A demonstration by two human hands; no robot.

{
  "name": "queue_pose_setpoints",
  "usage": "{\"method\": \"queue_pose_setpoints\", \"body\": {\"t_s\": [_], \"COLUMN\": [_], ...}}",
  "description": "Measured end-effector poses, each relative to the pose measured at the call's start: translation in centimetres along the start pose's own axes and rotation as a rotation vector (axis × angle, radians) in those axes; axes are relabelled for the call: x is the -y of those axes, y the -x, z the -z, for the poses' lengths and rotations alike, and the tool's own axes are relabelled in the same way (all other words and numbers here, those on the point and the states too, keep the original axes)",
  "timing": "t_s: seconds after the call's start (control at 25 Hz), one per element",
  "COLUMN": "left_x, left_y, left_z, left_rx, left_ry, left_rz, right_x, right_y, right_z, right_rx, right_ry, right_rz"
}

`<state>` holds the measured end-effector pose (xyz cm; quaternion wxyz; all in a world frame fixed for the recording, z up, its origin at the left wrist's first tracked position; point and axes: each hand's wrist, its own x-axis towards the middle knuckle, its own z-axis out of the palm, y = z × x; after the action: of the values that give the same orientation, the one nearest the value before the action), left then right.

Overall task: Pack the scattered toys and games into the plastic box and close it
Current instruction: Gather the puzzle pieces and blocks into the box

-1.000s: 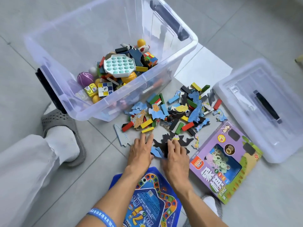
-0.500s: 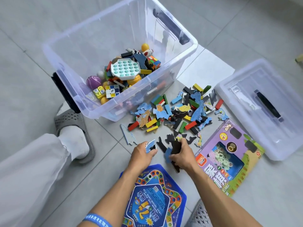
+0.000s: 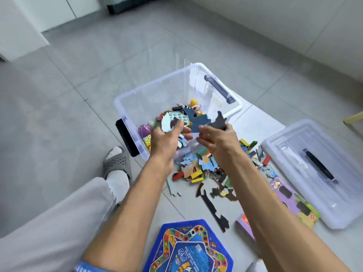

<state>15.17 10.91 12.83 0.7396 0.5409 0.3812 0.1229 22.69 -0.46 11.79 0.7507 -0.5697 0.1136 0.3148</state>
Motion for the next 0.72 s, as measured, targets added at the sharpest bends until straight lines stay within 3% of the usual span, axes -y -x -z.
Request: {"method": "queue_pose_setpoints", "body": {"t_s": [0.12, 0.28, 0.4, 0.48, 0.56, 0.72], "left_x": [-3.4, 3.1, 13.0, 18.7, 21.7, 23.9], "left_y": [-2.5, 0.6, 3.3, 2.2, 0.2, -3.7], "left_z": [0.6, 1.7, 2.2, 3.4, 4.5, 5.3], "left_rx": [-0.028, -0.181, -0.208, -0.214, -0.263, -0.325], "left_ry": [-0.064, -0.103, -0.281, -0.512, -0.697, -1.005], "left_rz": [0.091, -0.021, 0.198, 0.352, 0.411, 0.276], "right_x": [3.7, -2.0, -12.7, -18.7, -22.3, -24.7], "right_y": [-1.8, 0.2, 2.1, 2.8, 2.7, 1.2], "right_z": [-2.2, 3.0, 10.5, 14.6, 16.3, 15.5], "right_rx": [-0.068, -0.324, -0.425, -0.368, -0.292, -0.17], "right_ry": [0.183, 0.514, 0.804, 1.069, 1.269, 1.557], "right_rz": [-0.005, 0.261, 0.012, -0.131, -0.134, 0.052]}}
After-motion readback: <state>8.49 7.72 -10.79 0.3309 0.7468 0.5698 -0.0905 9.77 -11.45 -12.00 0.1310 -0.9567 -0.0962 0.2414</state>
